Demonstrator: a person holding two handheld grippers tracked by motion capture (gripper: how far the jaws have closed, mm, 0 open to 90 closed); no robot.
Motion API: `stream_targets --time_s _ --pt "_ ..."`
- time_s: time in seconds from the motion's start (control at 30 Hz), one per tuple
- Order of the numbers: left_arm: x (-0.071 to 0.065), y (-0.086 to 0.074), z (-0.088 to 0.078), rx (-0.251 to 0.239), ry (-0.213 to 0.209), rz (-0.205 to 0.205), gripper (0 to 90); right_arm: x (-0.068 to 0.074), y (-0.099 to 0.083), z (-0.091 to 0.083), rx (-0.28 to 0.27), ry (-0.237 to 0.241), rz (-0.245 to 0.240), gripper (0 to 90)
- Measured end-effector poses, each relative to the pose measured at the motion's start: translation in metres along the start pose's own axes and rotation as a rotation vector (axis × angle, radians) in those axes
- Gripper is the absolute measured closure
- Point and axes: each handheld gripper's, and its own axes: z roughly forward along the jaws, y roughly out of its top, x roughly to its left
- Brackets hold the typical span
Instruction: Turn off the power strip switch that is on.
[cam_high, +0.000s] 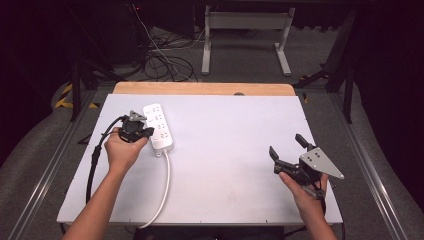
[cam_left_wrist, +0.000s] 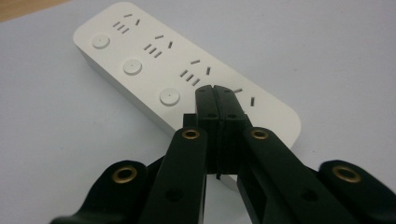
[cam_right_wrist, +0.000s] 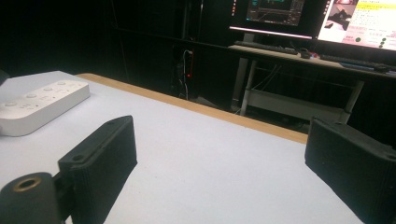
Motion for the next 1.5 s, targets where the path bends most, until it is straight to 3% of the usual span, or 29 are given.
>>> stream_targets --time_s 0.3,0.4,1.27,1.43,1.5 --pt "0.0 0.0 0.011 0.026 -0.006 -0.001 90.0 0.0 0.001 0.0 -0.006 -0.005 0.003 4.0" --pt "-0.001 0.0 0.012 0.034 0.01 0.015 90.0 0.001 0.001 0.0 -0.006 -0.002 0.003 3.8" --pt "-0.001 -0.002 0.023 0.088 0.0 0.018 90.0 0.001 0.001 0.001 0.005 0.006 -0.001 4.0" --pt "-0.003 -0.002 0.024 0.091 0.021 0.041 90.0 0.001 0.002 0.0 0.002 0.008 0.002 4.2" --pt "-0.003 -0.003 0.024 0.088 0.019 0.032 90.0 0.002 0.002 0.0 0.002 0.01 0.006 4.4"
